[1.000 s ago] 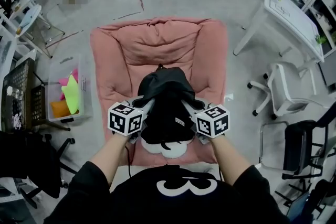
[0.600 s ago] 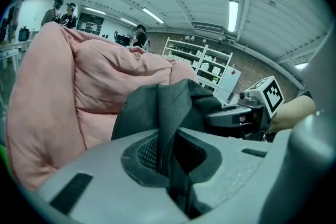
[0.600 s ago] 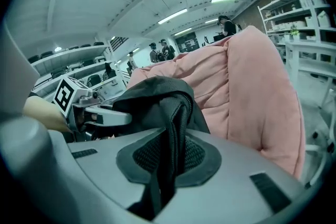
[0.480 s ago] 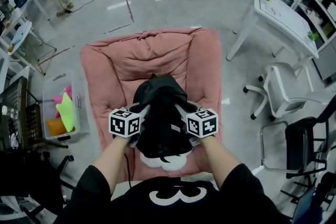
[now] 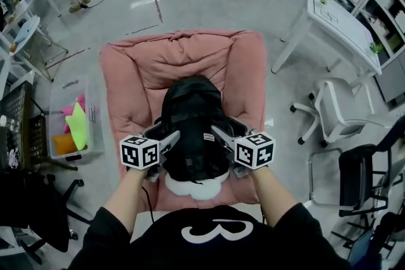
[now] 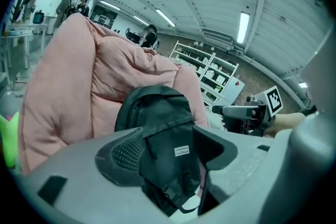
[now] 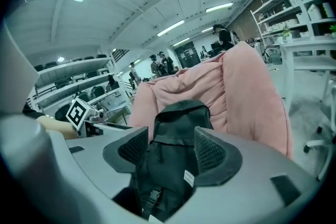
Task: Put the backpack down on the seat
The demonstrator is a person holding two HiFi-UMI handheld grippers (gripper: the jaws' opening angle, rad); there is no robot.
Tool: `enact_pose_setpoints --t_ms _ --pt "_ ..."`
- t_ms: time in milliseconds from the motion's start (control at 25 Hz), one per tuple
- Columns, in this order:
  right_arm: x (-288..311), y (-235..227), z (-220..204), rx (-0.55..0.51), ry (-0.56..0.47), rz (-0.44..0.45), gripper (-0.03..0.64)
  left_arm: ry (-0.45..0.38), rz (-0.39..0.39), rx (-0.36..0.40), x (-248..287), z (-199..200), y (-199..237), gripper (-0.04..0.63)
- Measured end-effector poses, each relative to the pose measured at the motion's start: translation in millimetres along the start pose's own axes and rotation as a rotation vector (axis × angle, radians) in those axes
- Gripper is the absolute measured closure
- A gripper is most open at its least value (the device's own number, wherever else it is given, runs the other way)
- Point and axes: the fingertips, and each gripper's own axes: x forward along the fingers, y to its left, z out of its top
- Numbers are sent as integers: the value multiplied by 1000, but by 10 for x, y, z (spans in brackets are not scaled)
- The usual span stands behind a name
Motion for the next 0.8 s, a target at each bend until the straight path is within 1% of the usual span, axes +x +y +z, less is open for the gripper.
enact_pose_setpoints --t_ms 120,200,280,320,440,480,560,600,640,680,720,760,800 --pt "-249 275 78 -16 -12 105 362 -12 -33 -35 -261 -30 -255 314" --pt "-449 469 166 -22 -39 178 362 -18 -63 -15 -440 17 -507 314" --pt "-668 631 246 -33 -61 222 364 -39 -70 25 -632 93 -773 314" --pt "-784 691 275 -36 -65 227 364 -51 -64 45 -728 129 -905 316" --pt "-1136 802 317 -45 -42 178 364 -93 -31 87 -999 227 -1305 325" --pt "-1258 867 324 -62 -35 180 364 -114 -30 87 -1083 257 -1443 333" --pt "-1509 1013 333 -93 -40 215 369 -162 -45 66 -1235 302 -1721 357" --pt "-1631 1068 336 -97 -47 234 389 -182 -50 59 -1293 313 -1850 384" --pt "-1745 1110 335 -91 -55 250 444 -195 -50 58 -1337 315 -1971 411" --pt "-1850 1146 327 -81 -60 264 496 -202 -49 60 -1371 308 -2095 464" --pt "-1950 1185 316 -71 -62 276 527 -209 -56 59 -1403 297 -2229 530" --pt "-2049 1230 312 -68 -67 288 567 -217 -72 51 -1437 289 -2371 582" --pt "-2151 1280 320 -74 -75 301 589 -227 -93 42 -1473 287 -2512 583"
